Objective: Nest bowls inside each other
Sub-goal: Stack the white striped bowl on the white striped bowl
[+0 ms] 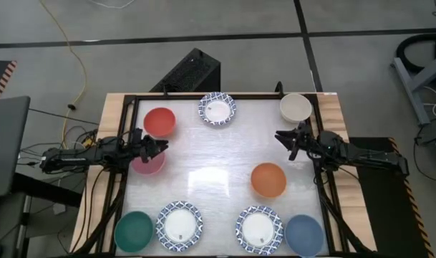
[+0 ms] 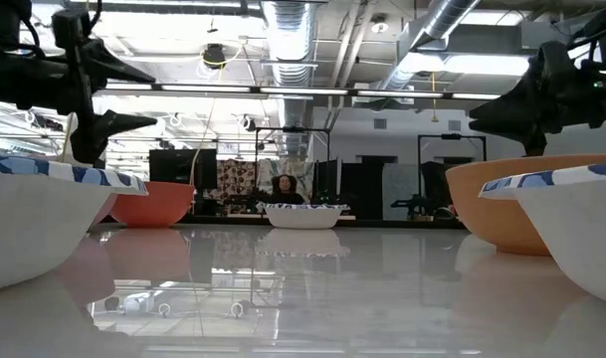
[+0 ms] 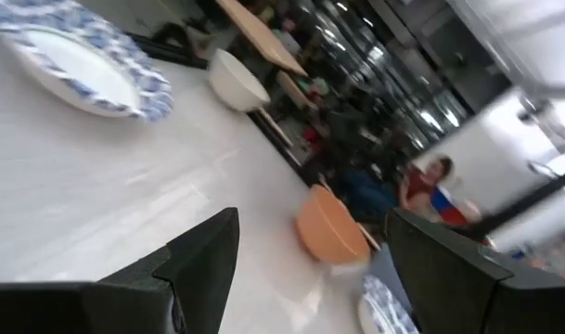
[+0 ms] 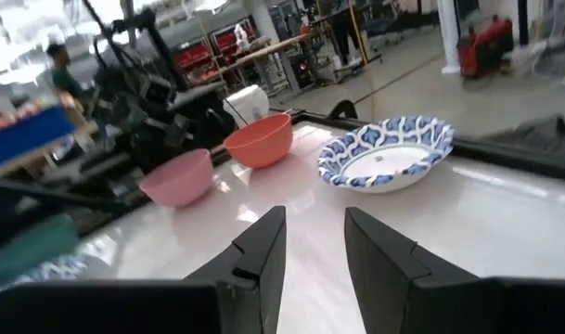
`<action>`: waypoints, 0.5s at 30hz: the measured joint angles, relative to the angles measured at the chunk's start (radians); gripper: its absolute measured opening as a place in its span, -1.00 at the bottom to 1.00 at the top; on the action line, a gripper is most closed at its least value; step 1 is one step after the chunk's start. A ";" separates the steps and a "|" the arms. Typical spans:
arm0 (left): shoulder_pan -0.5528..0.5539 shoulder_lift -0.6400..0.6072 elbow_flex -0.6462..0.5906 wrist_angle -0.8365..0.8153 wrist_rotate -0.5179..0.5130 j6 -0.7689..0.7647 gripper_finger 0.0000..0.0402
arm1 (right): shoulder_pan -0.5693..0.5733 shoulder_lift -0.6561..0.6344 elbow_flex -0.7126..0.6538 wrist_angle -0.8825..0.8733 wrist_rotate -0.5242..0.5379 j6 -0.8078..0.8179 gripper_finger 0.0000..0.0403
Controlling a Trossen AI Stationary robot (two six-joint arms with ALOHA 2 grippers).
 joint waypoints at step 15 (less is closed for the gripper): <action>0.000 0.002 0.073 0.064 -0.125 -0.088 0.30 | 0.000 0.000 -0.003 0.151 0.027 0.288 -0.33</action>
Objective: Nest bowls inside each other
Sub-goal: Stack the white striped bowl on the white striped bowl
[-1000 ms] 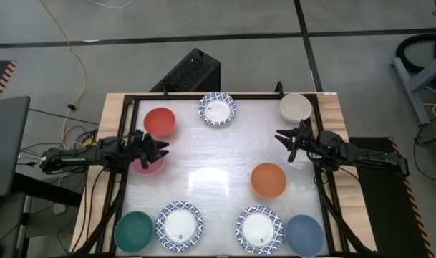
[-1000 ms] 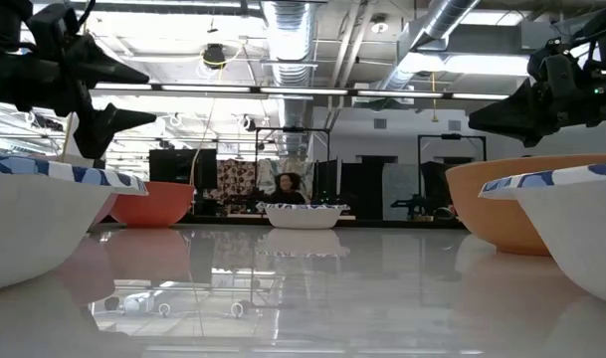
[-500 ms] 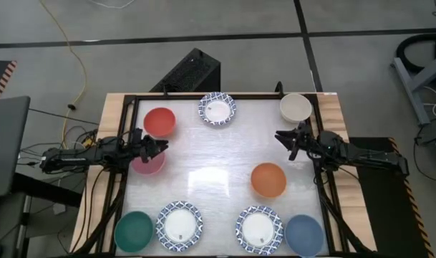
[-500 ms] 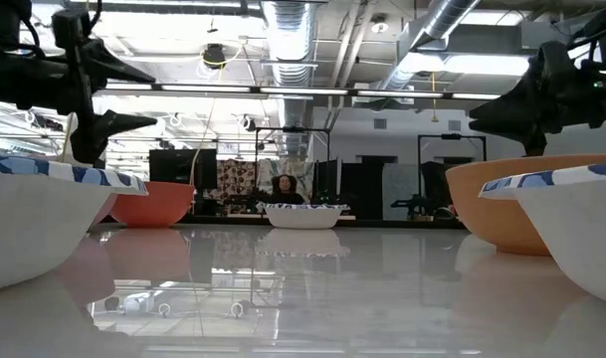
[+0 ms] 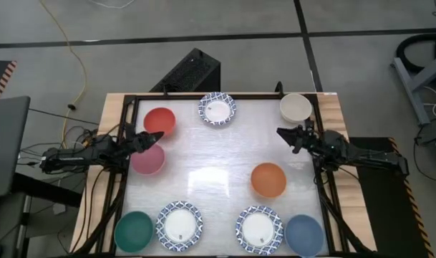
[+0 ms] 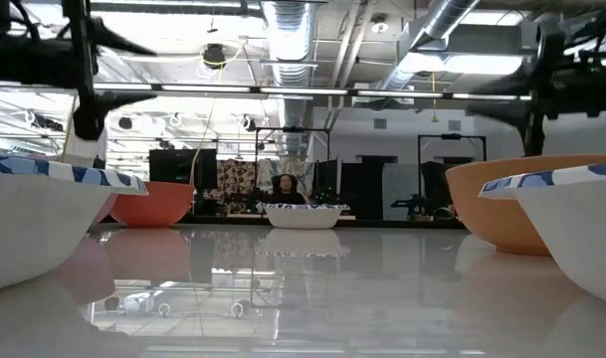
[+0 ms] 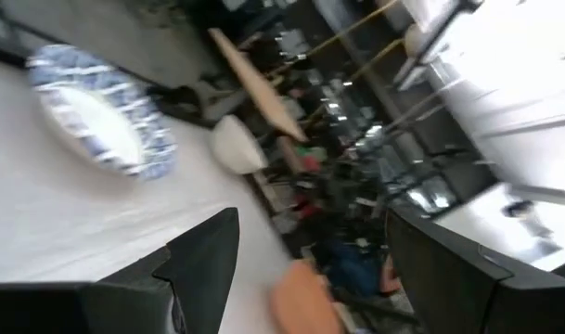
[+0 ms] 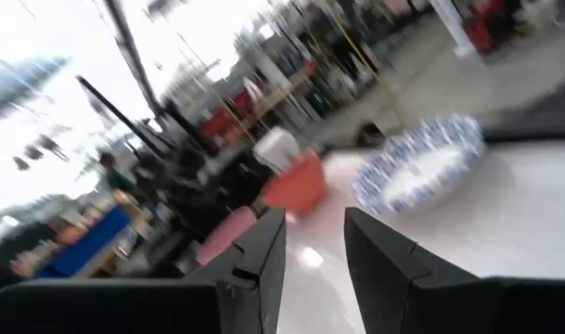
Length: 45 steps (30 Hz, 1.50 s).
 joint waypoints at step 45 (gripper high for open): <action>0.000 0.744 1.239 -1.016 0.310 0.379 0.30 | 0.418 1.071 1.032 -0.575 -0.159 -0.535 -0.33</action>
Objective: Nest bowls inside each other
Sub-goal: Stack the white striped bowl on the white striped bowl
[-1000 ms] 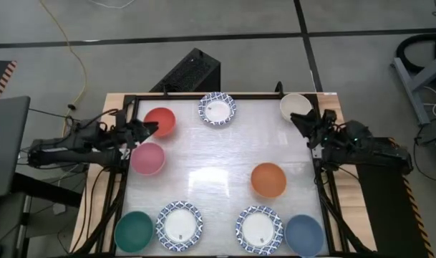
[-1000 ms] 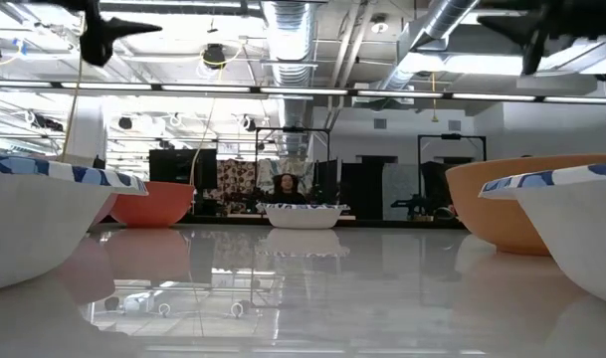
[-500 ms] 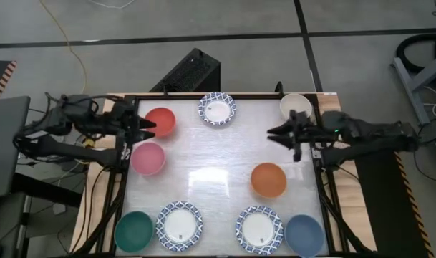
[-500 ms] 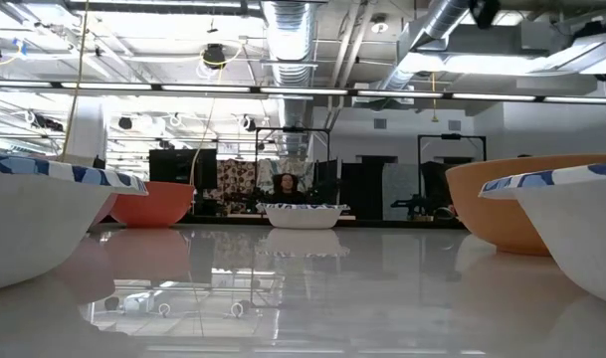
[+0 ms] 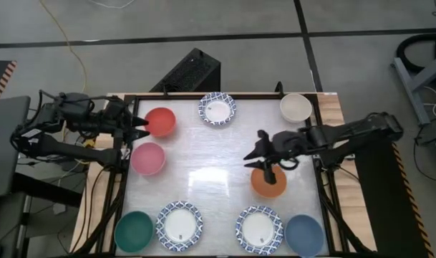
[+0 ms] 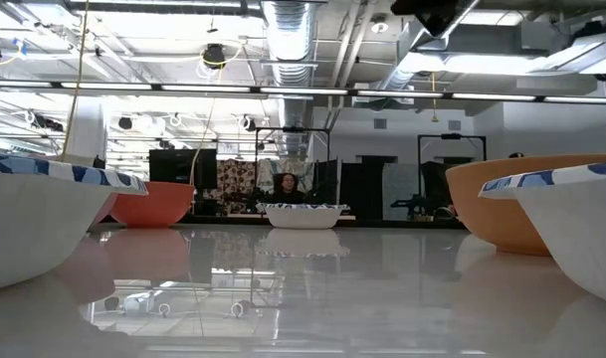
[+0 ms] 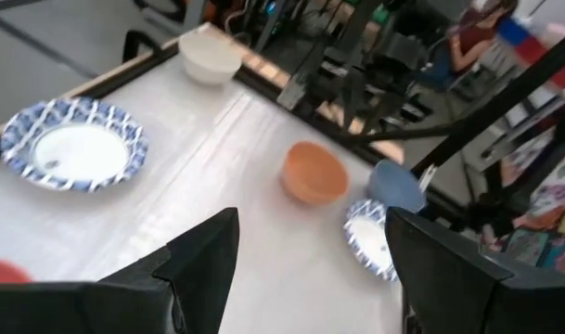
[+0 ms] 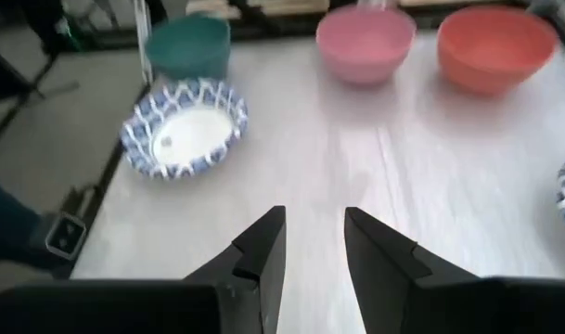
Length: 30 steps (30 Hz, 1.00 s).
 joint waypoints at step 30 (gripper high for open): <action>-0.406 0.348 -0.001 -0.464 0.219 -0.018 0.30 | 0.065 0.192 0.065 -0.060 0.006 0.034 -0.33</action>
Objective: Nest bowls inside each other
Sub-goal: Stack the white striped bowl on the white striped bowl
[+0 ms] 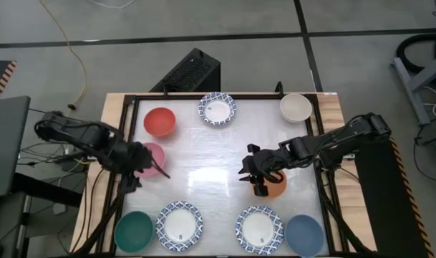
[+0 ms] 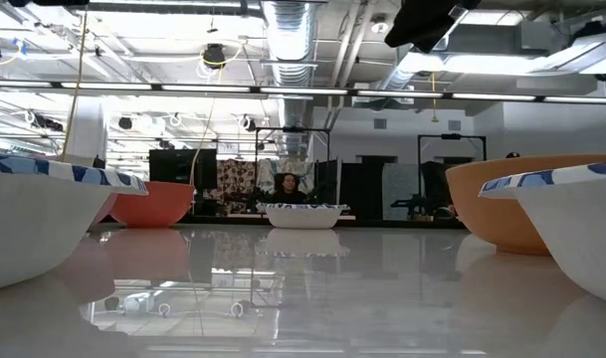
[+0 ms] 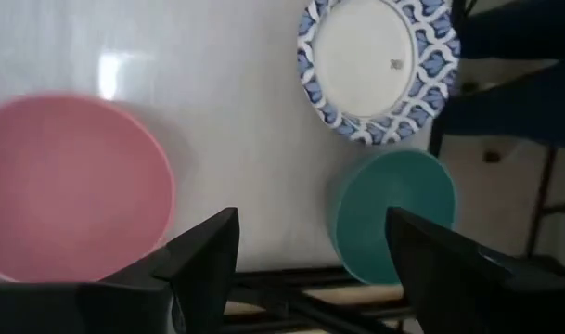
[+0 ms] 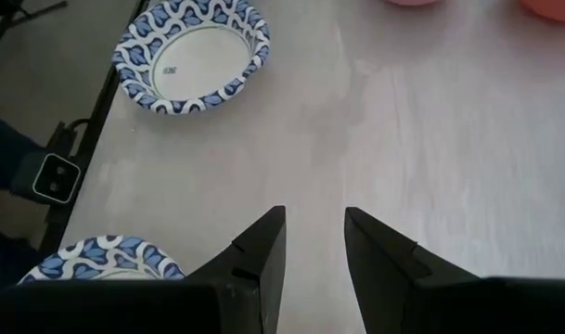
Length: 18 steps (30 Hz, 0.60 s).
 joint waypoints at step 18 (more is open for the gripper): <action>0.149 -0.007 0.000 0.118 -0.256 -0.051 0.30 | -0.287 0.000 0.000 0.174 0.184 -0.485 -0.33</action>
